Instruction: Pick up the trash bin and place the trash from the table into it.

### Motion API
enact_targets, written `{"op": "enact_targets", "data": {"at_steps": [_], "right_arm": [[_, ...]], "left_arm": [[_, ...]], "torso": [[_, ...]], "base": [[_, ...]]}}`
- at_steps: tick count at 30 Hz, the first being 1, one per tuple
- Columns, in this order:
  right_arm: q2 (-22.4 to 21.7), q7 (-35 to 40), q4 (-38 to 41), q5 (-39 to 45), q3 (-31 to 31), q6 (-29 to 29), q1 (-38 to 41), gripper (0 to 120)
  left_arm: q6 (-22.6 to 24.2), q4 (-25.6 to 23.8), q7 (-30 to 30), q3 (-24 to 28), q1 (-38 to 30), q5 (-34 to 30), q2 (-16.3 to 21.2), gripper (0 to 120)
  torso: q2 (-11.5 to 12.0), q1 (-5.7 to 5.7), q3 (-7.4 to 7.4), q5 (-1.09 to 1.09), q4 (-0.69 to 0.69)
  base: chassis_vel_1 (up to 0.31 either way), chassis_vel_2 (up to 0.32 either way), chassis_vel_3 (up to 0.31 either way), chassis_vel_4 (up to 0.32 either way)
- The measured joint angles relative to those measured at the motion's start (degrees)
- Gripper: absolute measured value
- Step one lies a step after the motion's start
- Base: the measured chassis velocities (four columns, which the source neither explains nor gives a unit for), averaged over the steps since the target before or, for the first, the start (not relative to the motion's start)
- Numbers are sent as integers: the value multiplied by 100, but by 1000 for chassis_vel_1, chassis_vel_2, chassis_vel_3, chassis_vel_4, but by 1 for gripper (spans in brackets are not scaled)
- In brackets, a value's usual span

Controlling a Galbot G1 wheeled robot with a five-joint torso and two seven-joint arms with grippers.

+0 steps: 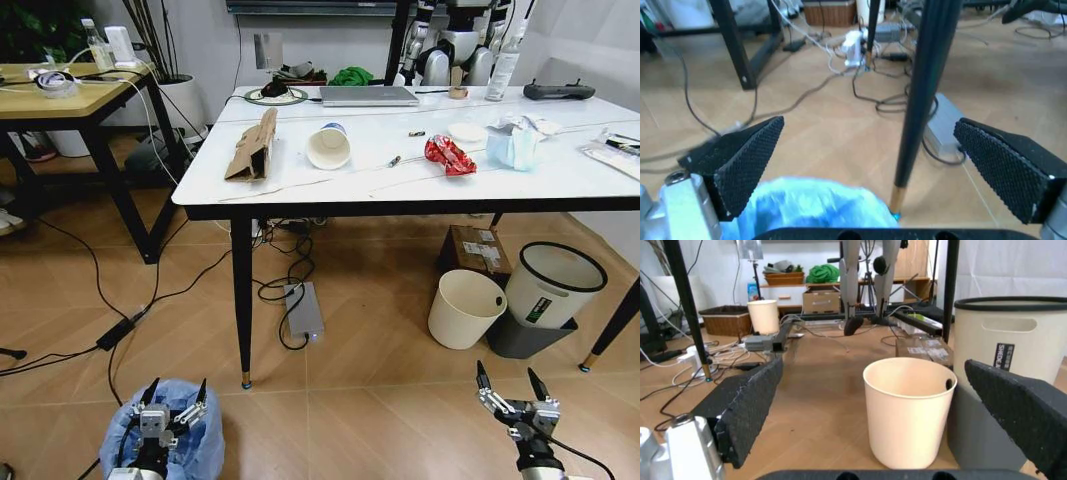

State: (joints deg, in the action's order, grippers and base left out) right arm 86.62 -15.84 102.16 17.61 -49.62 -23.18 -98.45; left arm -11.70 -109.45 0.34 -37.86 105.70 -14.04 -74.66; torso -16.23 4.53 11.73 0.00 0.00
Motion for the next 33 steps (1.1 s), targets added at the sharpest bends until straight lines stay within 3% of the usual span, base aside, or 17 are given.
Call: {"op": "enact_targets", "data": {"at_steps": [12,14,15,17,20,26,28,33], "right_arm": [[9,-4,-26,-118,99,-30,-20,100],[3,-4,-22,-119,106,-30,-26,100],[3,-4,-22,-119,106,-30,-26,100],[-10,-4,-25,-120,113,-30,-30,100],[-13,-4,-58,-136,146,-30,-22,100],[5,-4,-78,-155,203,-33,2,100],[5,-4,-78,-158,215,-34,5,100],[-7,-4,-78,-158,214,-36,4,100]], "left_arm": [[208,-118,-101,41,168,-28,-11,100],[195,-150,-754,193,137,245,55,100],[195,-150,-754,193,137,245,55,100],[349,-303,-1868,491,108,430,201,100],[411,-422,-2637,658,84,745,351,100],[103,-411,-2761,750,93,731,377,100],[-431,-160,-2507,757,-2,847,321,100],[-705,26,-2085,709,-71,799,255,100]], "torso": [[273,-72,-202,0,0],[331,-86,-246,0,0],[331,-86,-246,0,0],[384,-102,-282,0,0],[458,-122,-335,0,-1],[493,-143,-348,1,0],[493,-144,-346,0,-1],[486,-144,-338,-1,0]], "base": [[0,0,0,0],[0,0,0,0],[0,0,0,0],[0,0,0,0],[0,0,0,0],[0,0,0,0],[0,0,0,0],[0,0,0,0]]}}
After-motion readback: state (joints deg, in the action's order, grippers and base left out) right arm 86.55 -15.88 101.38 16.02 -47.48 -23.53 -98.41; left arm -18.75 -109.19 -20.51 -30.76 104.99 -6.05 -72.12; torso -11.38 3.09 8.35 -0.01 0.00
